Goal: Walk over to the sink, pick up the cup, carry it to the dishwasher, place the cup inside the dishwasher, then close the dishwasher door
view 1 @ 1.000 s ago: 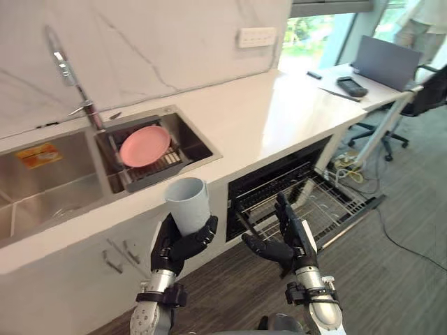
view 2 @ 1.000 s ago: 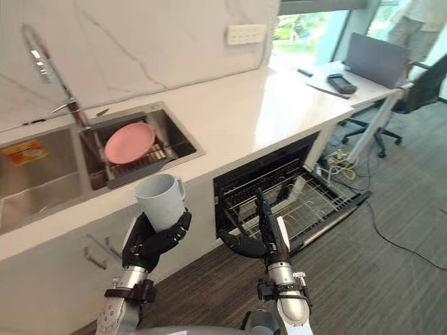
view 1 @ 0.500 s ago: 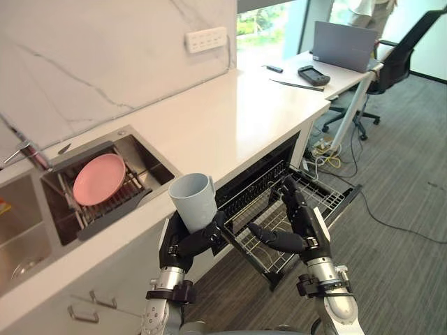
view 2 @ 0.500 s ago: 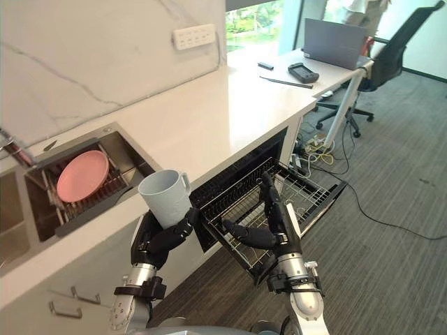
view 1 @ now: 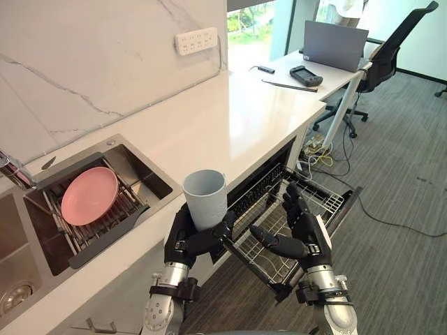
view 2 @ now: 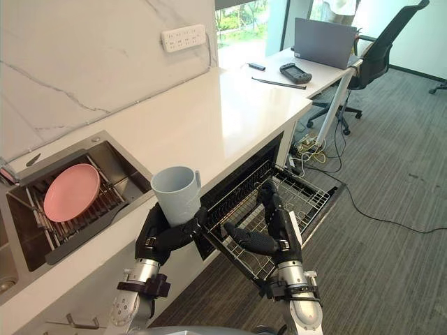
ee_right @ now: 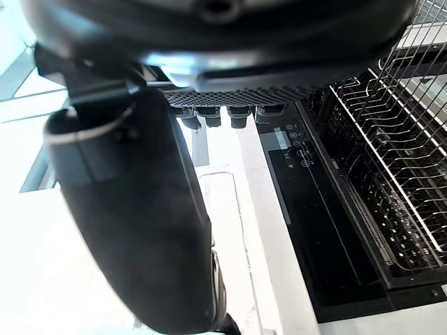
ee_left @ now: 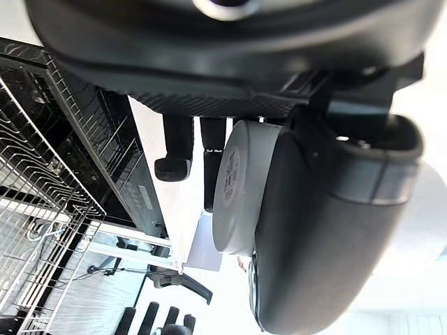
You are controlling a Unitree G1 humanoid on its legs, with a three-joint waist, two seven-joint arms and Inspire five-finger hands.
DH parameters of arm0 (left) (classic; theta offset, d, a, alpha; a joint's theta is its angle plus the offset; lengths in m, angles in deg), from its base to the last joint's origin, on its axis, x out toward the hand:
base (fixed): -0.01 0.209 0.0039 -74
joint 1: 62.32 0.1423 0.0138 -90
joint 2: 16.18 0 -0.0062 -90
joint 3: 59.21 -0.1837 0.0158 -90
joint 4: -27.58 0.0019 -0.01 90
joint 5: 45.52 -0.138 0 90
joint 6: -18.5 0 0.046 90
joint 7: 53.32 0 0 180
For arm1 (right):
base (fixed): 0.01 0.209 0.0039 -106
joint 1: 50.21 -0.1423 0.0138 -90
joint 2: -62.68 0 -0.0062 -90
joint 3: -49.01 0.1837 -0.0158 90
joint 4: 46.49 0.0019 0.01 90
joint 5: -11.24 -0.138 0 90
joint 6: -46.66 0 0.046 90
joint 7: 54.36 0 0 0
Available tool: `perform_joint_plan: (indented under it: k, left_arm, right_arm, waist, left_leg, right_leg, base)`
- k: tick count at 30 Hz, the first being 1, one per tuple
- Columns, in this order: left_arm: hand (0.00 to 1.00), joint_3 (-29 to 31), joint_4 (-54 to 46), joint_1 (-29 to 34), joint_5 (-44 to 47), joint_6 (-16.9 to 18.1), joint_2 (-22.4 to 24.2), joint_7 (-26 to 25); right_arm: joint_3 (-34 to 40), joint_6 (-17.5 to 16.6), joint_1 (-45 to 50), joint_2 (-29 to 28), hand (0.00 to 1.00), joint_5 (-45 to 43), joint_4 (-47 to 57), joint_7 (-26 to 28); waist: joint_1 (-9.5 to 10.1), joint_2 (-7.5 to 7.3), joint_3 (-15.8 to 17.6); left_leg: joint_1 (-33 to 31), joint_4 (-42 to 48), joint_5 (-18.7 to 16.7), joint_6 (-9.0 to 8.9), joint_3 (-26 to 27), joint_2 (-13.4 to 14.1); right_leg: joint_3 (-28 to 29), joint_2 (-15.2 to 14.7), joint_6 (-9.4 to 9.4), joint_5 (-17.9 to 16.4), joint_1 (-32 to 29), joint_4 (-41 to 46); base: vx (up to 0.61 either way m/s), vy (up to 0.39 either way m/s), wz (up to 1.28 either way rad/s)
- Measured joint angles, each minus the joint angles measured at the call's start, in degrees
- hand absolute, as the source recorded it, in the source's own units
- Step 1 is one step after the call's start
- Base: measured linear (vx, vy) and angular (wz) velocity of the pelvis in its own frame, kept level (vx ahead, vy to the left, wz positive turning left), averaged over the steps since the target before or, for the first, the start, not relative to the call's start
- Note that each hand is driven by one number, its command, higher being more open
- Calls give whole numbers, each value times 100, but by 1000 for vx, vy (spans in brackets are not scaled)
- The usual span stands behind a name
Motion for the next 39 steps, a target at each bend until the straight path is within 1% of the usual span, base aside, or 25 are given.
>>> perform_joint_plan:
  k: [4,6,12,16,21,24,31,35,39]
  left_arm:
    - [0,8,0,-75,-236,0,-50,-134]
    - [0,14,0,-136,-355,-3,-56,-189]
    - [0,10,2,-295,-562,-109,-52,-342]
    - [0,-14,12,-360,-685,-196,-37,-378]
    - [0,-189,101,-428,-1076,-348,-42,-421]
    - [0,-336,135,-431,-1133,-402,-45,-419]
    - [0,-457,314,-483,-1236,-493,-46,-401]
    - [0,-516,314,-484,-1334,-498,-46,-383]
    - [0,-570,314,-484,-1360,-500,-46,-351]
  right_arm:
    - [2,8,10,-41,100,-195,149,249]
    - [1,11,10,-69,100,-195,340,352]
    - [-16,11,8,-105,100,-200,566,493]
    - [-76,11,-4,-107,100,-201,731,493]
    - [-190,11,-58,-105,100,-200,910,468]
    - [-300,11,-126,-101,100,-199,922,426]
    - [-421,11,-275,-99,100,-198,923,291]
    - [-516,13,-277,-98,100,-196,923,146]
    - [-547,63,-284,-101,100,-184,923,96]
  waist:
    - [-5,-35,-8]
    - [-5,-37,-10]
    - [-19,-57,-10]
    - [-19,-58,-12]
    - [-21,-77,-23]
    - [-24,-81,-25]
    - [-14,-88,-29]
    - [-12,-123,-53]
    - [-9,-187,-102]
  left_leg:
    - [18,-20,-11,42,43,3]
    - [-6,-17,-9,66,106,10]
    - [-20,-17,0,82,230,5]
    - [-18,-27,1,83,311,2]
    - [2,-58,3,86,326,-9]
    - [33,-82,7,92,329,-12]
    - [71,-103,17,107,328,-13]
    - [60,-121,32,125,328,-26]
    - [62,-123,36,129,326,-30]
  right_leg:
    - [61,18,19,49,-12,-21]
    - [129,49,20,149,-14,-141]
    - [254,91,38,307,-19,-325]
    - [331,111,50,401,-3,-466]
    - [368,134,66,542,105,-733]
    - [367,145,64,596,168,-846]
    - [360,162,60,701,284,-1027]
    - [355,163,56,795,333,-1176]
    - [351,159,57,800,341,-1182]
  base:
    - [-51,3,-7]
    - [-63,15,-15]
    - [-34,18,-12]
    - [1,18,-11]
    - [4,15,-4]
    - [0,0,0]
    - [0,0,0]
    - [0,0,0]
    - [0,0,0]
